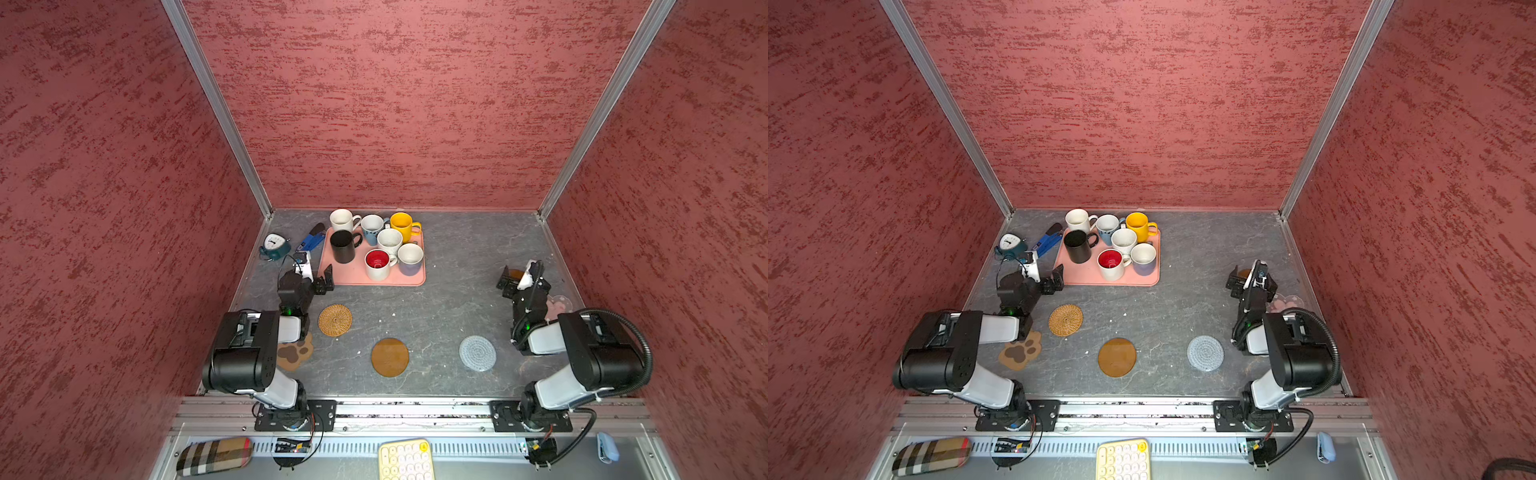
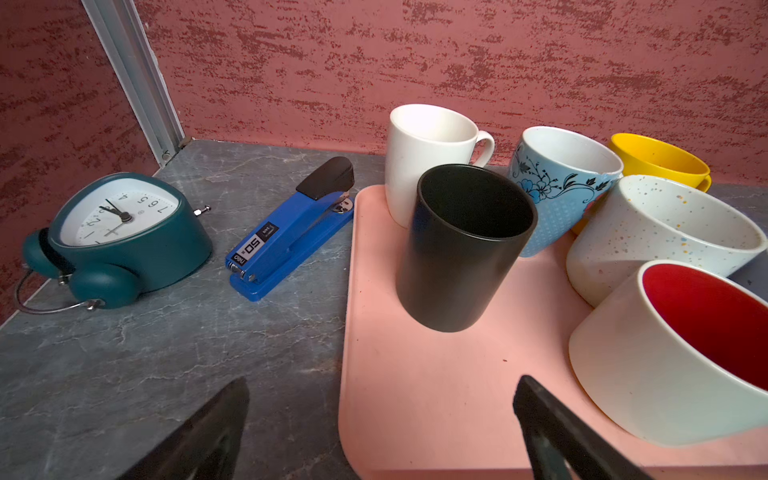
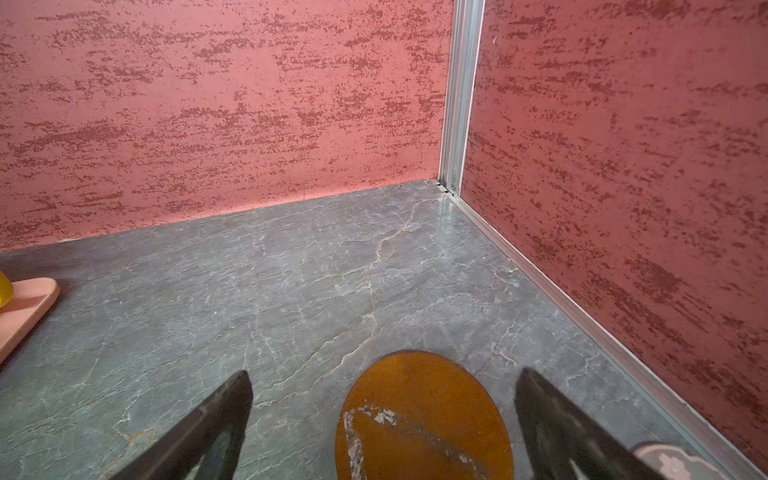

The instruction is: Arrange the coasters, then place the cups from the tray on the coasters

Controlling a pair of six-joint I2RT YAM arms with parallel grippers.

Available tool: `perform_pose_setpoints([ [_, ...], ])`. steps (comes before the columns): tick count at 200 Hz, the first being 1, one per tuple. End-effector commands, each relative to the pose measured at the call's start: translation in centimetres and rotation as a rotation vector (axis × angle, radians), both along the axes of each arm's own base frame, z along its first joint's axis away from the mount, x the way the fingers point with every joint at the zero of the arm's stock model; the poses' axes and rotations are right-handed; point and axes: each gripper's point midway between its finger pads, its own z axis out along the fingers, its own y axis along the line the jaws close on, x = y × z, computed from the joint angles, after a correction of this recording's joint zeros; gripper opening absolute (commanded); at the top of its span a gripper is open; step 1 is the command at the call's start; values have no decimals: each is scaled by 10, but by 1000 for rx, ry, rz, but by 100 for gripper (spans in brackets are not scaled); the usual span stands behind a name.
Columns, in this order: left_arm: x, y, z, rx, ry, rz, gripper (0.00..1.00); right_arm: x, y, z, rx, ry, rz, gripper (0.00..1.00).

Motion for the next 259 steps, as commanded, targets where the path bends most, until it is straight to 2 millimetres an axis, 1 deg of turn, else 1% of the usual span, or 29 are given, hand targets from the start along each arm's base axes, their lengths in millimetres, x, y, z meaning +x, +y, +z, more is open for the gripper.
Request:
perform_pose_setpoints([
  [1, 2, 1, 3, 9, -8, 6, 100, 3, 2, 13, -17, -46, 13, 99],
  [259, 2, 3, 3, -10, -5, -6, 100, 6, 2, 11, -5, -33, 27, 99],
])
